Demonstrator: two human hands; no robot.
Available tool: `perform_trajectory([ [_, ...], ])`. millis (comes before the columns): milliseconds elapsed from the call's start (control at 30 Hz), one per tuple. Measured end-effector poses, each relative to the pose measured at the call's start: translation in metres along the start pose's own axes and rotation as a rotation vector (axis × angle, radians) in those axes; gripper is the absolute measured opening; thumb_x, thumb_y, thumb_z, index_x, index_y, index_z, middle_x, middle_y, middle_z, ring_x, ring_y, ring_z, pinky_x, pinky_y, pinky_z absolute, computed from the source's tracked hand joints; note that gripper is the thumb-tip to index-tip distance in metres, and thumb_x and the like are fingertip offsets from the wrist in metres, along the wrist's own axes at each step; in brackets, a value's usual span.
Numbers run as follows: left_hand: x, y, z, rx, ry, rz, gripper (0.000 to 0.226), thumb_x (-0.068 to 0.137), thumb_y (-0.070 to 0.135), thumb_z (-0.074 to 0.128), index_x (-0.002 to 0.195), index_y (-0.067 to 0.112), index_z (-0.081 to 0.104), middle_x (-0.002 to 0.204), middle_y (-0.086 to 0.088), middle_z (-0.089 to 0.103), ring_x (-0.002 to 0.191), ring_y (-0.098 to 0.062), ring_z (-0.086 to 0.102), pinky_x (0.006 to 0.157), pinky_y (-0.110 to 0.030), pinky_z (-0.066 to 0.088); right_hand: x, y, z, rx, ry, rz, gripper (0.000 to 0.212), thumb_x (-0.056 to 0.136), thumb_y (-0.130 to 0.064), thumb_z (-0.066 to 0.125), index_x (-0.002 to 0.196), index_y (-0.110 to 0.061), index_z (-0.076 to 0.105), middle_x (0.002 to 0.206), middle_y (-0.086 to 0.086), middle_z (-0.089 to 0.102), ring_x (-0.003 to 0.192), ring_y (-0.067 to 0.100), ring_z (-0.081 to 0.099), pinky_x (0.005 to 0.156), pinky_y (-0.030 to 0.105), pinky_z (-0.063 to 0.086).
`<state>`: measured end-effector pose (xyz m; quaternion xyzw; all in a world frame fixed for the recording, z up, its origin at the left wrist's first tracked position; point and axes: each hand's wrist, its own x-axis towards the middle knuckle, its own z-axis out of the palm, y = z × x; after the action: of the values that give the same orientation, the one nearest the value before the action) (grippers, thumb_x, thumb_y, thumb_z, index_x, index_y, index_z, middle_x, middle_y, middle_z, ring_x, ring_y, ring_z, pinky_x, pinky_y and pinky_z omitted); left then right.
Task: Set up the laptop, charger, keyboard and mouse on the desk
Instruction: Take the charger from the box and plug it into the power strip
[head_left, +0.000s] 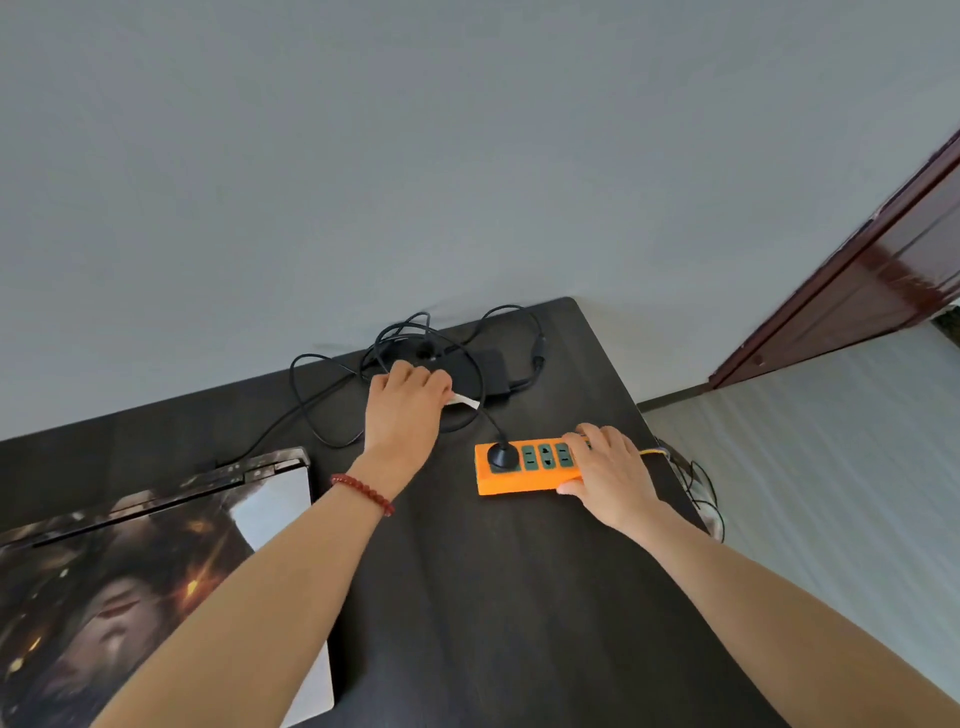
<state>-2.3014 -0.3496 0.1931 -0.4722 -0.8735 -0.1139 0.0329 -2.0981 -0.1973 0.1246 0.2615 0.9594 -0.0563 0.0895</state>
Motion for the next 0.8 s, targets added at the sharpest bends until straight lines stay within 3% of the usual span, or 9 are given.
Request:
perform_trajectory([
  [67,-0.016,0.004,0.008,-0.075,0.013,0.017,0.006,0.082,0.006,0.062,0.087,0.007,0.065,0.083,-0.011,0.066,0.09,-0.035,0.059,0.072,-0.043,0.045,0.007,0.005,0.0,-0.012,-0.019,-0.031,0.067,0.081,-0.042,0.063,0.136,-0.017,0.032,0.14,0.006,0.039,0.129,0.028,0.034,0.11,0.046,0.025],
  [133,-0.042,0.002,0.019,-0.092,0.021,0.042,0.021,0.07,0.0,0.073,0.089,0.008,0.069,0.085,-0.011,0.068,0.088,-0.033,0.063,0.07,-0.04,0.05,0.011,0.009,0.001,-0.02,-0.03,-0.059,0.067,0.082,-0.034,0.065,0.137,-0.017,0.031,0.142,0.006,0.037,0.133,0.028,0.03,0.112,0.048,0.02],
  [233,-0.069,-0.005,0.033,-0.064,-0.015,-0.01,0.031,0.073,0.008,0.074,0.103,0.014,0.069,0.1,-0.01,0.069,0.099,-0.031,0.063,0.081,-0.042,0.05,0.01,0.012,0.0,-0.035,-0.069,-0.073,0.066,0.084,-0.024,0.064,0.139,-0.017,0.028,0.147,0.006,0.032,0.139,0.028,0.022,0.114,0.05,0.016],
  [367,-0.085,-0.002,0.033,-0.09,-0.222,-0.133,0.053,0.093,0.032,0.045,0.142,0.026,0.025,0.149,-0.007,0.032,0.139,-0.025,0.024,0.112,-0.046,0.02,0.0,0.004,-0.011,0.071,-0.107,0.018,0.067,0.086,-0.011,0.058,0.142,-0.019,0.023,0.152,0.002,0.024,0.144,0.026,0.009,0.114,0.054,0.01],
  [467,-0.098,-0.004,0.01,-0.127,-0.218,-0.183,0.058,0.093,0.037,0.042,0.144,0.029,0.016,0.154,-0.003,0.018,0.143,-0.022,0.009,0.116,-0.047,0.01,-0.019,-0.023,-0.029,0.315,0.032,0.082,0.054,0.089,-0.011,0.052,0.139,-0.018,0.032,0.149,0.003,0.031,0.141,0.023,0.022,0.114,0.048,0.019],
  [533,-0.114,-0.009,-0.015,-0.157,-0.161,-0.222,0.054,0.092,0.036,0.044,0.142,0.026,0.026,0.153,-0.002,0.023,0.142,-0.02,0.013,0.116,-0.044,0.012,-0.037,-0.052,-0.043,0.501,0.143,0.058,0.043,0.09,-0.01,0.051,0.131,-0.016,0.043,0.137,0.004,0.046,0.128,0.021,0.042,0.106,0.036,0.035],
  [600,-0.138,-0.014,-0.039,-0.209,-0.107,-0.267,0.047,0.092,0.033,0.047,0.137,0.022,0.039,0.147,-0.004,0.034,0.138,-0.022,0.025,0.114,-0.042,0.02,-0.059,-0.084,-0.055,0.623,0.128,-0.023,0.034,0.091,-0.01,0.049,0.124,-0.015,0.051,0.125,0.002,0.055,0.117,0.017,0.05,0.097,0.027,0.039],
  [700,-0.197,-0.027,-0.073,-0.341,-0.026,-0.408,0.037,0.091,0.026,0.051,0.126,0.016,0.053,0.131,-0.006,0.054,0.12,-0.024,0.049,0.101,-0.04,0.04,-0.093,-0.143,-0.055,0.77,-0.034,-0.176,0.028,0.093,-0.012,0.046,0.118,-0.016,0.057,0.118,-0.002,0.061,0.11,0.011,0.055,0.094,0.022,0.042],
  [800,-0.271,-0.044,-0.094,-0.432,0.107,-0.639,0.03,0.089,0.022,0.054,0.118,0.015,0.059,0.119,-0.005,0.062,0.106,-0.022,0.059,0.092,-0.033,0.047,-0.125,-0.206,-0.044,0.881,-0.255,-0.28,0.025,0.094,-0.017,0.044,0.115,-0.019,0.059,0.111,-0.004,0.064,0.104,0.01,0.059,0.088,0.021,0.045],
])
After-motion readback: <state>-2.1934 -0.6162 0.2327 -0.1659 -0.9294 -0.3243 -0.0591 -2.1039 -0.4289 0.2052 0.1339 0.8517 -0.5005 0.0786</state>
